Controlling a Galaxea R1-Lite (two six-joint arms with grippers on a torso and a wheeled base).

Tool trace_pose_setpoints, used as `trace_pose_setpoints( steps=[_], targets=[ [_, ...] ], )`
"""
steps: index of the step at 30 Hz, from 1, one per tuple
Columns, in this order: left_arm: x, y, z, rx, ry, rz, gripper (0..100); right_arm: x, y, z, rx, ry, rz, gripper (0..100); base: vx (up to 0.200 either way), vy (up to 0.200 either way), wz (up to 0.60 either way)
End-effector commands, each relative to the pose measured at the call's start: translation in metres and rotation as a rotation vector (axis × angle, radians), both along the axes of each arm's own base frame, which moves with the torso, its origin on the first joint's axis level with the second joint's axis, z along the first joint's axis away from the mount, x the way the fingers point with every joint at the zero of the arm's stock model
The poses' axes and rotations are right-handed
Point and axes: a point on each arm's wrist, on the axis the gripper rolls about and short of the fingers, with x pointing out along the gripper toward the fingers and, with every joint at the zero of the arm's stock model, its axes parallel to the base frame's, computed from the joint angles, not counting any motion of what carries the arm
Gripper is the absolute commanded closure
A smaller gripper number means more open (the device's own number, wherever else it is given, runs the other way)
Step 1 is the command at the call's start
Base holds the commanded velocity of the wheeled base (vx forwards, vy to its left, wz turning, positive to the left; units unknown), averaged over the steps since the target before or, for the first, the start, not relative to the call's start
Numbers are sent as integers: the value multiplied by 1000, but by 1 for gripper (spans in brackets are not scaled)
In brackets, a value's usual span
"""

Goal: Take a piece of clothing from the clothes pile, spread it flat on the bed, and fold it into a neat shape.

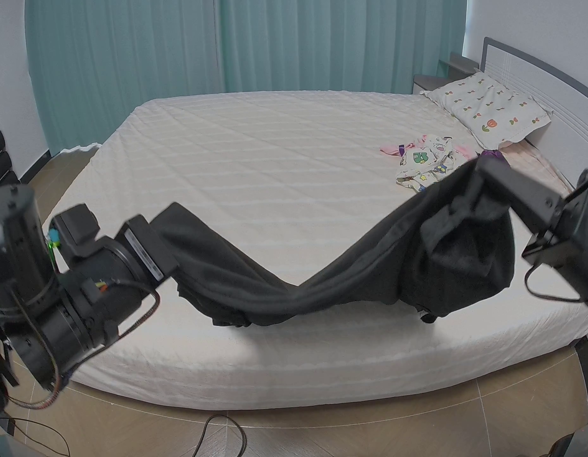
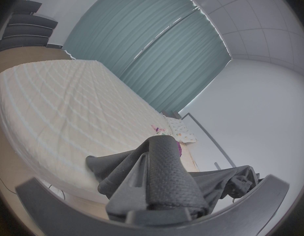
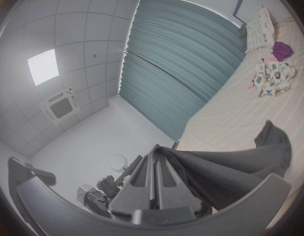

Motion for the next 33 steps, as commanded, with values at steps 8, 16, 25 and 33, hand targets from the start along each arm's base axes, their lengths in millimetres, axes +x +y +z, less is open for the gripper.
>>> trace_pose_setpoints(
  steps=[8,16,25,33],
  targets=[
    [10,27,92,-140,-177,133,100,1,-35,125,206,-267,-89,100,0,0,0],
    [64,11,68,-64,-88,209,100,95,-27,100,115,-83,-203,100,0,0,0],
    [99,12,52,-53,-32,281,100,177,-21,55,53,50,-310,100,0,0,0],
    [115,6,31,-29,22,281,100,193,-15,38,47,76,-325,100,25,0,0]
  ],
)
